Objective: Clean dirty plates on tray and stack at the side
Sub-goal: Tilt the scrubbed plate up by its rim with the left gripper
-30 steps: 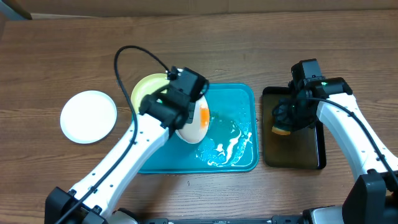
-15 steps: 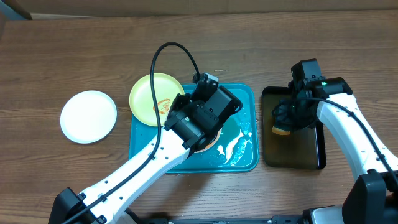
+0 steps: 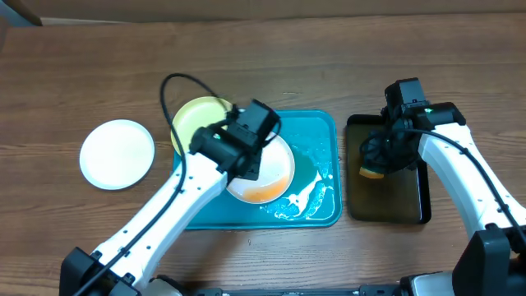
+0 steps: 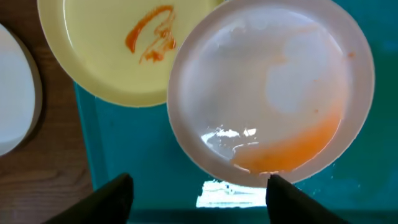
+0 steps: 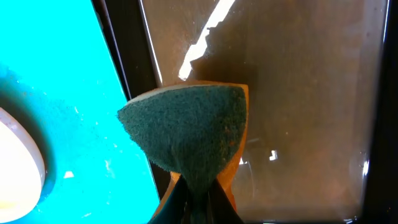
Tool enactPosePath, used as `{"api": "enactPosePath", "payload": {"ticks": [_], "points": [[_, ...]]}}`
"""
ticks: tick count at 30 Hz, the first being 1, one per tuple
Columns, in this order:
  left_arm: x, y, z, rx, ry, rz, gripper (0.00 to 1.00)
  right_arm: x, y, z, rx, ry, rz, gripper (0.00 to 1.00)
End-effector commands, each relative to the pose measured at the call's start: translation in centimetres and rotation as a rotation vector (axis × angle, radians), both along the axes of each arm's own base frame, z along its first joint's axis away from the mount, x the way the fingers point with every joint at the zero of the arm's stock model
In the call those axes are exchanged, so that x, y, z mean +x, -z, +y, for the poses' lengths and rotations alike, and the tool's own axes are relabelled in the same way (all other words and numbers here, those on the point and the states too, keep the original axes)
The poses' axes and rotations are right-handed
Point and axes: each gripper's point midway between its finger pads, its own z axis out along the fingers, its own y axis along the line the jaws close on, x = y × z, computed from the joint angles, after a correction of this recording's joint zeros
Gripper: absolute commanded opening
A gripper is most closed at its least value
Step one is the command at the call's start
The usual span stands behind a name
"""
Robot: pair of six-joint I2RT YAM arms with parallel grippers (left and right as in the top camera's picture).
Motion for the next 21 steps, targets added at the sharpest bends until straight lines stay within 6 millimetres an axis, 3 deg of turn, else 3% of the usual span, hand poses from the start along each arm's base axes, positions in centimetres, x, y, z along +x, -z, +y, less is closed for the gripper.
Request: {"api": "enactPosePath", "payload": {"ticks": [1,7,13,21], "points": [[-0.5,-0.3,0.5,-0.15,-0.141,0.066,1.0,0.4,-0.7,-0.1,-0.001,0.005,-0.026,0.04],[-0.2,0.8,1.9,-0.235,-0.223,0.119,1.0,0.4,-0.7,-0.1,-0.001,0.005,-0.026,0.04],[-0.9,4.0,1.6,-0.322,-0.221,0.178,0.99,0.4,-0.7,-0.1,-0.001,0.005,-0.026,0.04],[-1.4,7.5,1.8,-0.325,-0.236,0.173,0.78,0.4,-0.7,-0.1,-0.002,0.005,-0.023,0.04]]}}
